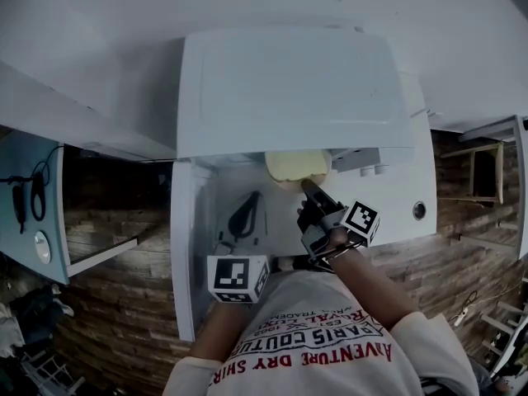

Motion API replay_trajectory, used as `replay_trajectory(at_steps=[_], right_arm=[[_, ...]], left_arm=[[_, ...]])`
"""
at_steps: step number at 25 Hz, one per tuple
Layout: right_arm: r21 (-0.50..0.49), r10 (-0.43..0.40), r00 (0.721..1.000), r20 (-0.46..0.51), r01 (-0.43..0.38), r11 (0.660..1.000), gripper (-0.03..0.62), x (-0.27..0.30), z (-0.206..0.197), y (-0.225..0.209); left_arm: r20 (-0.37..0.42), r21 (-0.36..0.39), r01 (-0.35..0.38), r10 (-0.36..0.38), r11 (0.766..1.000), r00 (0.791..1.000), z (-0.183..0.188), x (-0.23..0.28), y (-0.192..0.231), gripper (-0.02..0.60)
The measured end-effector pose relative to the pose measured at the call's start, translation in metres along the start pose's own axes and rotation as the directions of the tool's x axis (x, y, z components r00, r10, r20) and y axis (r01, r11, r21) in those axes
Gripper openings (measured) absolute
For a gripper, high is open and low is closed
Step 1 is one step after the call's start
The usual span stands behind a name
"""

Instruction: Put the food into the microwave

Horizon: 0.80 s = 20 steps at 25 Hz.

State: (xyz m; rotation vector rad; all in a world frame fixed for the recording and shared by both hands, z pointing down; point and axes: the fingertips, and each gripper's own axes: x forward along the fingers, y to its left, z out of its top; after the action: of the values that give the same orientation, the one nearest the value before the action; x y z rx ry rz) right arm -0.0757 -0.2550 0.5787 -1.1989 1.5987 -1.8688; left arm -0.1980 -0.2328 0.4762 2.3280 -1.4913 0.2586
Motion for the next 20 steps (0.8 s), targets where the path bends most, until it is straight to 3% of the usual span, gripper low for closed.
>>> replay_trajectory(at_steps=[3, 20], right_arm=[[-0.041, 0.004, 1.0, 0.012, -0.004, 0.999, 0.023, 0.012, 0.008, -0.002], [0.026, 0.025, 0.999, -0.047, -0.024, 0.999, 0.023, 0.074, 0.012, 0.004]], left_arm=[[-0.002, 0.013, 0.013, -0.013, 1.0, 1.0, 0.0, 0.002, -0.001, 0.006], [-0.028, 0.006, -0.034, 0.034, 0.999, 0.999, -0.008, 0.013, 0.013, 0.006]])
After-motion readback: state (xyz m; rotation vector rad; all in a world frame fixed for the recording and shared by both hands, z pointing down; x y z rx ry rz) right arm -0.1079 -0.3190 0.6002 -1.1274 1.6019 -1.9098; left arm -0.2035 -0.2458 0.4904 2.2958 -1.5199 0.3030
